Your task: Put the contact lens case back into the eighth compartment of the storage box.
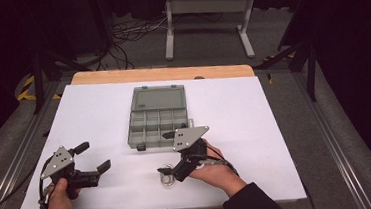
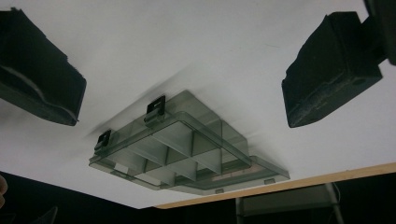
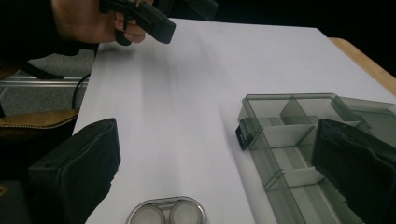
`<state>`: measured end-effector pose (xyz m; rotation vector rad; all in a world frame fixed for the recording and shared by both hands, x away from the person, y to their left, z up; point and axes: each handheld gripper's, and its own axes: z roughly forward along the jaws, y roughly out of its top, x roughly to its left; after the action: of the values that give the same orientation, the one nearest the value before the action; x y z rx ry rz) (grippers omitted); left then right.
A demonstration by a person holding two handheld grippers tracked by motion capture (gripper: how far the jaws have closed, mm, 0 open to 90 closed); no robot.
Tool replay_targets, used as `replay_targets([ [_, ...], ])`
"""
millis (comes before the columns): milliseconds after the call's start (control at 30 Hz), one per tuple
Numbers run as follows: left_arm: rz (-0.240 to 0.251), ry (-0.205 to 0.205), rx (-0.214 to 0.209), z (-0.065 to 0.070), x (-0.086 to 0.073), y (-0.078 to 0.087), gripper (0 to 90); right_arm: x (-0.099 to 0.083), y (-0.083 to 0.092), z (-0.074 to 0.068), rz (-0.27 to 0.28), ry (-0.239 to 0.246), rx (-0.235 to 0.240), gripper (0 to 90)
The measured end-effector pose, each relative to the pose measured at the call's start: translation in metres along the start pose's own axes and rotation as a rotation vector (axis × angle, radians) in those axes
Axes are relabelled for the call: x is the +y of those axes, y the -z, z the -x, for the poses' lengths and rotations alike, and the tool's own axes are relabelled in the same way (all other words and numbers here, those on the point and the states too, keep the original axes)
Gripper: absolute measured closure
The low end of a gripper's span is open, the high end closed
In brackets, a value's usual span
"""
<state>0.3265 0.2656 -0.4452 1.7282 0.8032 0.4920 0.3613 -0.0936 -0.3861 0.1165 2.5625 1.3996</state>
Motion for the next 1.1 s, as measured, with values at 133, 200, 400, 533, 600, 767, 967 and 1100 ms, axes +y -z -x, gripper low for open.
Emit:
replay_targets([
  [133,-0.001,-0.001,0.001,0.000,0.000,0.000,0.5,-0.001,-0.003,-0.001,-0.023,0.003,0.017,2.8],
  [200,-0.001,-0.002,0.000,0.000,0.000,0.000,0.5,-0.002,-0.005,-0.002,-0.042,0.012,0.034,4.3],
  [400,-0.001,0.002,0.000,0.000,0.000,0.000,0.5,-0.004,-0.010,-0.005,-0.094,0.020,0.056,4.6],
  [533,0.000,0.001,0.000,0.000,0.000,0.000,0.5,-0.006,-0.015,-0.007,-0.130,0.025,0.070,5.0],
  [600,0.000,0.001,0.001,0.000,0.000,0.000,0.6,-0.007,-0.017,-0.009,-0.149,0.028,0.079,5.1],
  [767,0.000,0.001,0.001,0.000,0.000,0.001,0.6,-0.010,-0.023,-0.010,-0.197,0.036,0.097,5.6],
  [967,0.000,-0.001,0.001,0.000,0.000,0.001,0.6,-0.013,-0.028,-0.012,-0.244,0.040,0.112,6.3],
  [1100,-0.001,-0.002,0.001,0.000,0.000,0.001,0.5,-0.015,-0.031,-0.012,-0.270,0.043,0.118,6.5],
])
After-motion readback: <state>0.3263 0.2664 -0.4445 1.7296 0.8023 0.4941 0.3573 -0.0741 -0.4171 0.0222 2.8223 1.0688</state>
